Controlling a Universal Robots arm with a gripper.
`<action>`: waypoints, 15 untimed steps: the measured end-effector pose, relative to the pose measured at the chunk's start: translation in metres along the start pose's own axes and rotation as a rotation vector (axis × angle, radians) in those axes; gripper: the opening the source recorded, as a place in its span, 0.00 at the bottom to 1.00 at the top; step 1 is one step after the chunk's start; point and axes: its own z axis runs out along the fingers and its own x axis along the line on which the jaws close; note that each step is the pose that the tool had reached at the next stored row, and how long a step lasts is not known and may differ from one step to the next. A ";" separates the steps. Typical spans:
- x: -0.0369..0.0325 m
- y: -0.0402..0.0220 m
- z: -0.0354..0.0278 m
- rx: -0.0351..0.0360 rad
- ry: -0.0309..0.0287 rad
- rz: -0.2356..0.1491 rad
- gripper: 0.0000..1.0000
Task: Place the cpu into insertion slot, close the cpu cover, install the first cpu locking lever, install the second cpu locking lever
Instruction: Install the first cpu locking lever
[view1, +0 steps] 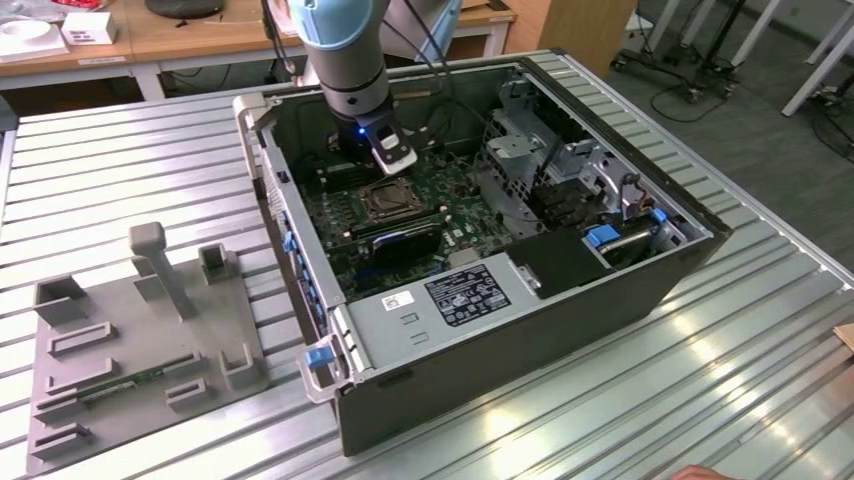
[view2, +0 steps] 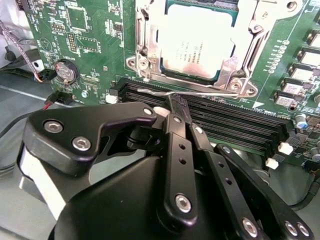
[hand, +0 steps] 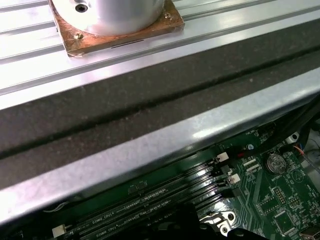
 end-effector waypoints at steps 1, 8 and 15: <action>0.0000 -0.0001 0.0002 0.0000 0.0000 0.000 0.10; 0.0004 -0.0010 0.0023 -0.0001 -0.0001 0.000 0.10; 0.0005 -0.0019 0.0038 -0.0002 0.0000 0.000 0.10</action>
